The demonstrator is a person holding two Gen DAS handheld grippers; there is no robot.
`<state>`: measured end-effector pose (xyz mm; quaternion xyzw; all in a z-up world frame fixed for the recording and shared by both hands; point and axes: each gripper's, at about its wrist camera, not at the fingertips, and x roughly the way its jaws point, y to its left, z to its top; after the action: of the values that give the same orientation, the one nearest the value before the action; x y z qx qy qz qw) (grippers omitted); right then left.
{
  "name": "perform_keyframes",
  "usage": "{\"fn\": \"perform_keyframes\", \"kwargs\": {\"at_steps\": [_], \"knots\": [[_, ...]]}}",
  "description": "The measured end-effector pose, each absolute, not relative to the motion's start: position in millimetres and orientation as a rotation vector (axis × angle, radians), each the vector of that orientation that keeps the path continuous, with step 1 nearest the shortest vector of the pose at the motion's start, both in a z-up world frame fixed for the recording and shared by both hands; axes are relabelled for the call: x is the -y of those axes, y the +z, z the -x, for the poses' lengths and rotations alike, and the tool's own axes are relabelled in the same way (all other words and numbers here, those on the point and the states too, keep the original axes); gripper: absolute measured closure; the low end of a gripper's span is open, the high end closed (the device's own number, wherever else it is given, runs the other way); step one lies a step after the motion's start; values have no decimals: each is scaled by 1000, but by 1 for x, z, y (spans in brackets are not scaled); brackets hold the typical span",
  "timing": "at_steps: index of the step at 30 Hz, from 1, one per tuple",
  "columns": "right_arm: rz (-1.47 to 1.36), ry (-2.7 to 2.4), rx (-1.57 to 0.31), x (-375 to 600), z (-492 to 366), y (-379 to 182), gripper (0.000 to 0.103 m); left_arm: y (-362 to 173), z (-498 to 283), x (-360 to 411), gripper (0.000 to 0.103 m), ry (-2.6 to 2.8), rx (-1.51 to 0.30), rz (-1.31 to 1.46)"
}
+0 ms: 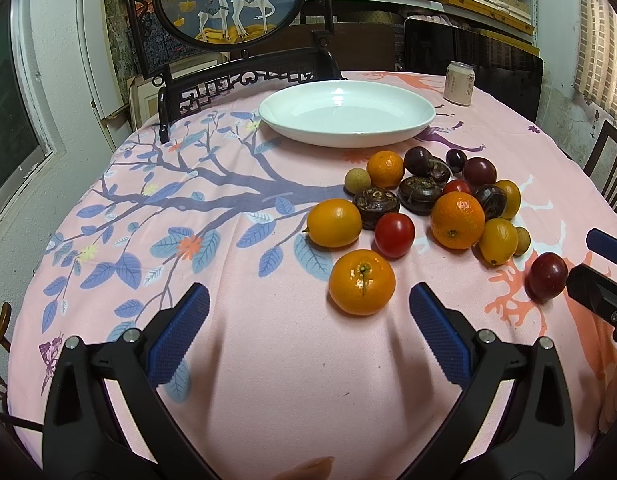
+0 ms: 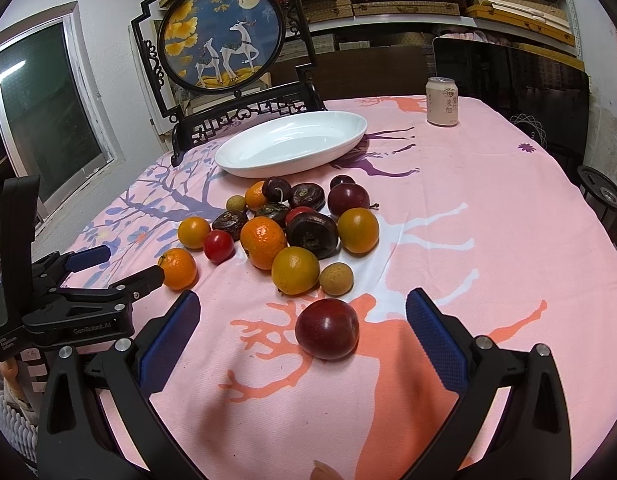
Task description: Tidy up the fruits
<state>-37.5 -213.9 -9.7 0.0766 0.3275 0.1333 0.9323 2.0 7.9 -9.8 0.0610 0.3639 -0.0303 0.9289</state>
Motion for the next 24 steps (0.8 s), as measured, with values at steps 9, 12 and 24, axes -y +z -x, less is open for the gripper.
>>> {"fn": "perform_keyframes", "kwargs": {"at_steps": [9,12,24], "knots": [[-146,335,-767,208,31,-19,1,-24,-2,-2,2,-78,-794,-143],[-144,339,-784,211,31,-20,1,-26,-7,1,2,-91,-840,-148],[-67,345,-892,216,24,-36,1,-40,-11,3,2,-129,-974,-109]]}}
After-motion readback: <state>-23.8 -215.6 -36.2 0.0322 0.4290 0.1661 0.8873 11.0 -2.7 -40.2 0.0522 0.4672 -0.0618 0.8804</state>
